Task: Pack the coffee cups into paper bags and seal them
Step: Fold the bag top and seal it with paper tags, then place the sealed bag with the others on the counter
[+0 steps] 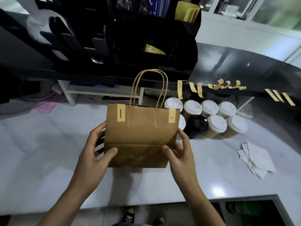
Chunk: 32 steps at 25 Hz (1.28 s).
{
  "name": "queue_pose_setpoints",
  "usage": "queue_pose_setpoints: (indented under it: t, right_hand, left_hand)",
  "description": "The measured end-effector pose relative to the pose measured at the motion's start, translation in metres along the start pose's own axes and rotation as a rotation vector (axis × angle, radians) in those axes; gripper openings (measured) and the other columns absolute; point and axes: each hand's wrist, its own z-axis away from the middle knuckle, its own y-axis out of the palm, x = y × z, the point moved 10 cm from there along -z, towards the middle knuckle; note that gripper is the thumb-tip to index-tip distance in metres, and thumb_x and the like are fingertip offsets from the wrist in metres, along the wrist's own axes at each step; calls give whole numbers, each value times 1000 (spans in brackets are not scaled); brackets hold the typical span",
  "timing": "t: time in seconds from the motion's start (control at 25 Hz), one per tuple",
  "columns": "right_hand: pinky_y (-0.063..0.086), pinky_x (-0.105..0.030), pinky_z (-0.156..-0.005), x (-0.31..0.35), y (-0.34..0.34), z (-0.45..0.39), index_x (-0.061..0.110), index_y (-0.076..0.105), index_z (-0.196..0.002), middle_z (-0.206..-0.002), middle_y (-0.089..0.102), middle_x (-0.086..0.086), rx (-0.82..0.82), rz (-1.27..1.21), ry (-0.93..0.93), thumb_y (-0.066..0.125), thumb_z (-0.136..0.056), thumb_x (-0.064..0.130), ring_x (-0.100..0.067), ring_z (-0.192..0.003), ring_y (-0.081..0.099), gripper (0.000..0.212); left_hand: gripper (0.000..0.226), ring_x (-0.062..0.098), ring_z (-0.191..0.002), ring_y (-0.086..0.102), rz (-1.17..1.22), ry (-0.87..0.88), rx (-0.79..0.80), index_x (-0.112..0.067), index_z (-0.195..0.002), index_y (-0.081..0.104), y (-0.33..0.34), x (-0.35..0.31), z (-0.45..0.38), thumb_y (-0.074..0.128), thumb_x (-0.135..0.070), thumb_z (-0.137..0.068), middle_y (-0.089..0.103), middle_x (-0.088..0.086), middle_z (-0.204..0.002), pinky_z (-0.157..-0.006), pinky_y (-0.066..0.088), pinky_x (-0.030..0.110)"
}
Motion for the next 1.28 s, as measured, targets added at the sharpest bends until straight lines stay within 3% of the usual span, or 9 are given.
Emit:
queue_pose_setpoints:
  t: [0.24,0.4,0.56,0.76,0.88,1.0,1.16,1.28]
  right_hand:
    - [56,-40,-93,28,-31,12,54,44,-144,-115,73,0,-56,-4,-64,67,-95,20,-23,-109,68,64]
    - [56,-42,-95,30,-59,27,61,41,-143,-117,72,3,-167,-10,-44,66,-85,37,-18,-112,67,67]
    - [53,-33,-92,24,-88,48,65,39,-139,-110,74,9,-278,-19,-7,66,-84,42,-8,-107,68,65]
    - [54,-40,-95,12,-122,79,59,46,-137,-105,74,-1,-381,-68,15,66,-99,19,-18,-104,69,59]
    - [55,-34,-90,7,-144,102,58,46,-138,-109,75,0,-447,-100,24,65,-98,16,-18,-106,70,61]
    - [57,-28,-84,3,-165,123,59,45,-138,-113,74,1,-497,-141,28,65,-98,18,-16,-109,69,61]
    - [56,-17,-82,-5,-202,164,59,45,-139,-115,74,6,-578,-166,32,66,-97,19,-9,-110,68,61]
    - [52,-10,-81,-14,-234,206,58,44,-140,-114,73,11,-661,-163,41,67,-97,19,-3,-109,67,63]
  left_hand:
    - [71,-10,-111,57,6,29,76,-62,-134,42,20,-21,-8,68,-12,-90,58,-35,-120,-80,47,19]
    - [64,-14,-106,58,31,32,152,-66,-130,44,45,-35,-8,65,-17,-93,59,-38,-116,-78,46,19]
    - [57,-15,-105,58,51,26,230,-66,-129,46,72,-45,-3,64,-29,-90,61,-38,-114,-79,46,21]
    - [59,-19,-106,56,61,14,365,-70,-129,43,113,-58,6,60,-42,-79,61,-41,-114,-79,43,17]
    - [57,-20,-109,54,55,28,450,-72,-127,42,140,-70,16,59,-41,-82,61,-40,-117,-79,41,17]
    - [63,-20,-113,52,27,58,515,-73,-128,40,165,-79,28,63,-27,-92,58,-40,-122,-80,41,16]
    - [71,-3,-122,55,20,79,606,-68,-134,41,203,-83,59,64,-14,-94,62,-25,-128,-83,45,21]
    - [72,-2,-122,55,11,99,686,-67,-134,42,232,-90,97,65,-11,-94,61,-25,-130,-85,47,24]
